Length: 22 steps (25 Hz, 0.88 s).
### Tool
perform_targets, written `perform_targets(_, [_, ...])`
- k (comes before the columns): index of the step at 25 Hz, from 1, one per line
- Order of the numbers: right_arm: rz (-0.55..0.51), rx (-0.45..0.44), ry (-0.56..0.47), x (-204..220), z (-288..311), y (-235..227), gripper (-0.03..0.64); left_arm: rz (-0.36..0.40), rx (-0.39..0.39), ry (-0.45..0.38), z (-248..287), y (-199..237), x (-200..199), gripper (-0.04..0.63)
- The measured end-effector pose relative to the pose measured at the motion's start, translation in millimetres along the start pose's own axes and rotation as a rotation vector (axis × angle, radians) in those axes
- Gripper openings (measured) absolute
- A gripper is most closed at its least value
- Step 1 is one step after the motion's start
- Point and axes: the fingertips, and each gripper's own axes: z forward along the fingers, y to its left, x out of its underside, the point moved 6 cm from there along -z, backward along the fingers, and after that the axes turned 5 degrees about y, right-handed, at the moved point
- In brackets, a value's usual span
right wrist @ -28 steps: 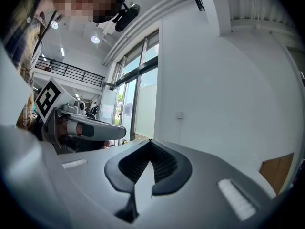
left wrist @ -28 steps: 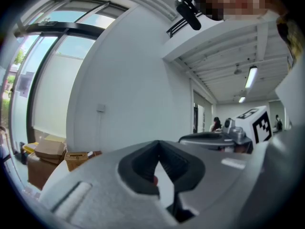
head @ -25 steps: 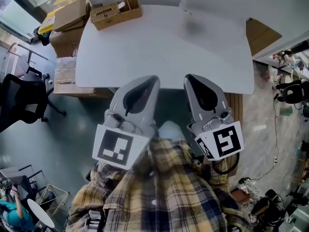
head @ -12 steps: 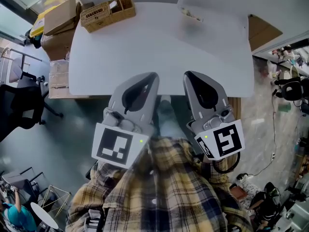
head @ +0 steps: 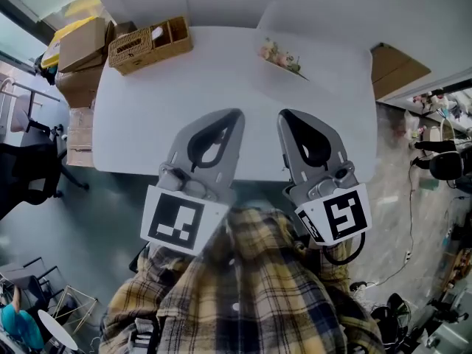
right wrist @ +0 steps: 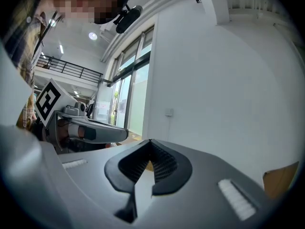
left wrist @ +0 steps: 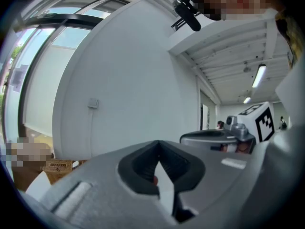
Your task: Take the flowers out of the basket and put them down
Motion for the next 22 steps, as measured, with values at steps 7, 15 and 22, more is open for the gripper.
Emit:
perform_targets(7, [-0.021,-0.025,-0.005,-1.7,13.3,-60.9,0.003,-0.003,-0.042,-0.009,52.8,-2.0,-11.5,0.000])
perform_targets(15, [0.006,-0.024,0.000,4.8,22.0,-96.8,0.003,0.001,-0.050,0.021,85.2,-1.5,-14.2,0.000])
perform_targets(22, [0.014,0.002,0.005,5.2,32.1,-107.1,0.003,0.006,-0.021,0.023,99.8,8.4,-17.7,0.000])
